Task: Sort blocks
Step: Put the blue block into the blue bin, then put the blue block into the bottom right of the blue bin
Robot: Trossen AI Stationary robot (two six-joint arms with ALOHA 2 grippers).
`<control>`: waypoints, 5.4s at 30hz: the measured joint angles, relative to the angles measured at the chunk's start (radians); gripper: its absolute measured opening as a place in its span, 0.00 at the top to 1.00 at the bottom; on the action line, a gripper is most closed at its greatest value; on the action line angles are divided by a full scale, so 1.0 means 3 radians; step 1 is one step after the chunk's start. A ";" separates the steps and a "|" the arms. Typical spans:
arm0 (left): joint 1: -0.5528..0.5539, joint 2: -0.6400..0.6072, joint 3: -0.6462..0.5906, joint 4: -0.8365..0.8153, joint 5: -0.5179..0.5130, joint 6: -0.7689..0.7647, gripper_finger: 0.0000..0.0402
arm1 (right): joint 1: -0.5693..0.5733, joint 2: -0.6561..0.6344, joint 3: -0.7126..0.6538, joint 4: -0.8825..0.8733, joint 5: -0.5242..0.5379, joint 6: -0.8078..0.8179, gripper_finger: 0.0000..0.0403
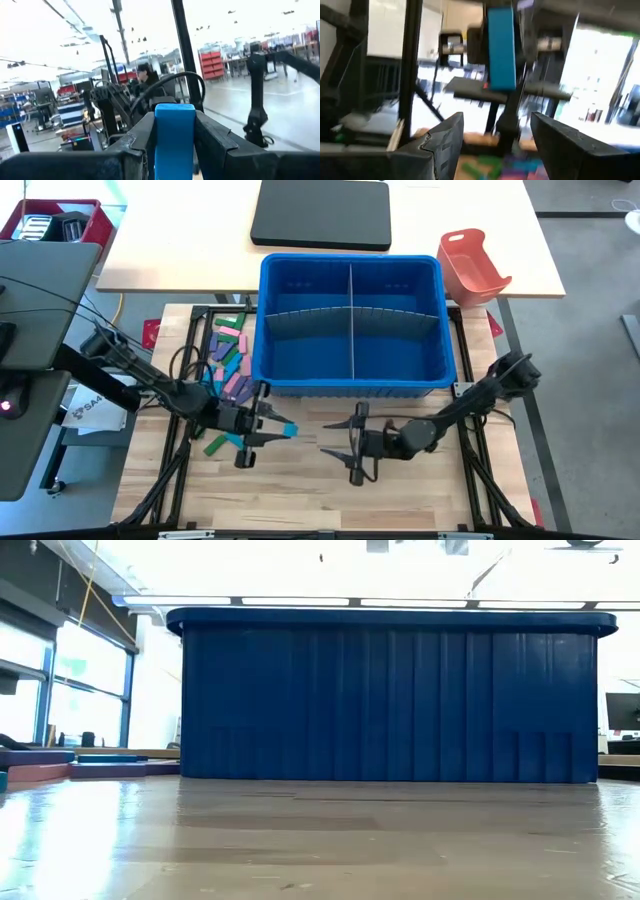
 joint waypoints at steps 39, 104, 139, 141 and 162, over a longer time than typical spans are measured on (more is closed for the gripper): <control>0.0048 0.0350 0.0002 0.0447 -0.0429 -0.0067 0.74 | -0.0562 0.0105 0.0568 -0.0681 -0.0618 0.0190 0.53; -0.0132 -0.0208 0.0002 -0.1729 -0.1313 -0.0908 0.47 | -0.3409 0.0177 0.1476 -0.7449 -0.1628 0.3743 0.76; -0.0127 -0.0205 0.0002 -0.1618 -0.1426 -0.0907 0.47 | -0.3587 -0.0315 0.0440 -0.6252 -0.1717 0.3140 0.48; -0.0127 -0.0205 0.0002 -0.1613 -0.1428 -0.0907 0.47 | -0.3566 -0.0527 0.0440 -0.6262 -0.1662 0.3140 0.47; -0.0498 -0.0494 0.0006 -0.2227 -0.0593 -0.1104 0.47 | -0.1322 -0.1719 0.0443 -0.5487 0.0098 0.3289 0.47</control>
